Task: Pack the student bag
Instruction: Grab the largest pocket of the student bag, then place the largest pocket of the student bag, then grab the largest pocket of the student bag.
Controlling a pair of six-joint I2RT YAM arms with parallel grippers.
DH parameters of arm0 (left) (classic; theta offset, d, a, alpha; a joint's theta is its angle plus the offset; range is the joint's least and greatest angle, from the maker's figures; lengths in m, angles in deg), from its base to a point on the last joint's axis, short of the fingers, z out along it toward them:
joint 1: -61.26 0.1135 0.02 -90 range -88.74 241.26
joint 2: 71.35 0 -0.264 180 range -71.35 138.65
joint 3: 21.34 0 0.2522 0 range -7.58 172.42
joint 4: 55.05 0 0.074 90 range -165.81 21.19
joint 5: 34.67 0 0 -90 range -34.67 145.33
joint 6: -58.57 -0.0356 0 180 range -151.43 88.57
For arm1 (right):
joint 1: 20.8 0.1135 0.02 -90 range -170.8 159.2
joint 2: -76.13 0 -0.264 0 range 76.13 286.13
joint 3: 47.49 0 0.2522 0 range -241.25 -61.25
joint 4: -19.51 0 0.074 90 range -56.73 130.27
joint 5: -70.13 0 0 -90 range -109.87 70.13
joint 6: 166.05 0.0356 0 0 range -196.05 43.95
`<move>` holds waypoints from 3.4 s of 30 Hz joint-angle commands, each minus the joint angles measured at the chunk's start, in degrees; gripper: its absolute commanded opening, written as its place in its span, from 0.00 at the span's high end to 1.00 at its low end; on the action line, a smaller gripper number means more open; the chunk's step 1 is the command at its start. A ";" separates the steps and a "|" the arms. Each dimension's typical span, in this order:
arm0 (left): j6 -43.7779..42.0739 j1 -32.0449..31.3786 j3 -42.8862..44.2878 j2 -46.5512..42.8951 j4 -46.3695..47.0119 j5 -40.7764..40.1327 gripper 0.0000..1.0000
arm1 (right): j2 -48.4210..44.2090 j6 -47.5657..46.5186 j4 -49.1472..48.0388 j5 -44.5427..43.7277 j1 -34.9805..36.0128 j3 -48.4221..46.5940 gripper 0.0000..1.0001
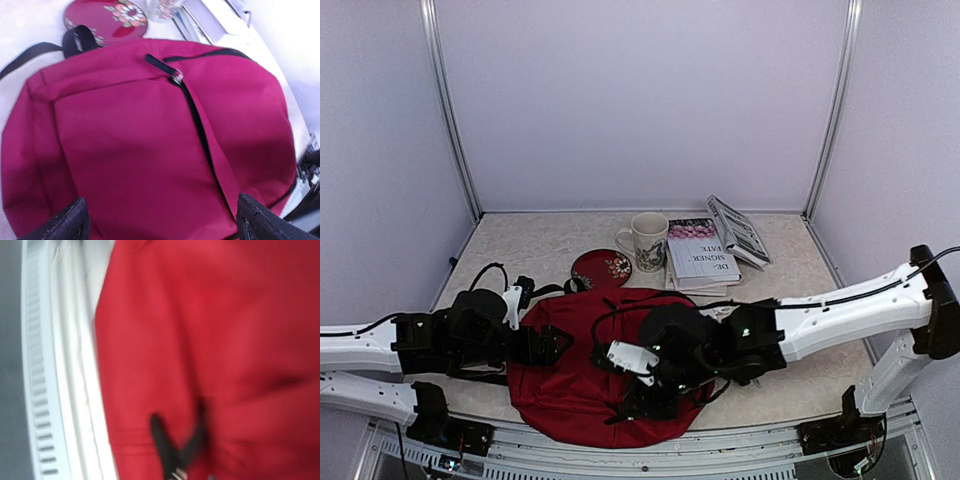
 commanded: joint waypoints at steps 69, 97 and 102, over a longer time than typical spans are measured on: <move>-23.79 -20.87 4.01 23.60 12.84 -2.02 0.26 | -9.37 14.72 -26.50 7.56 -7.86 24.95 0.78; -22.09 -20.23 2.12 23.10 14.36 -0.61 0.30 | 3.97 12.80 -15.88 8.44 -9.17 12.45 0.82; -22.30 -19.95 2.11 23.19 14.34 -0.17 0.30 | 5.16 12.32 -14.70 9.59 -9.17 11.49 0.74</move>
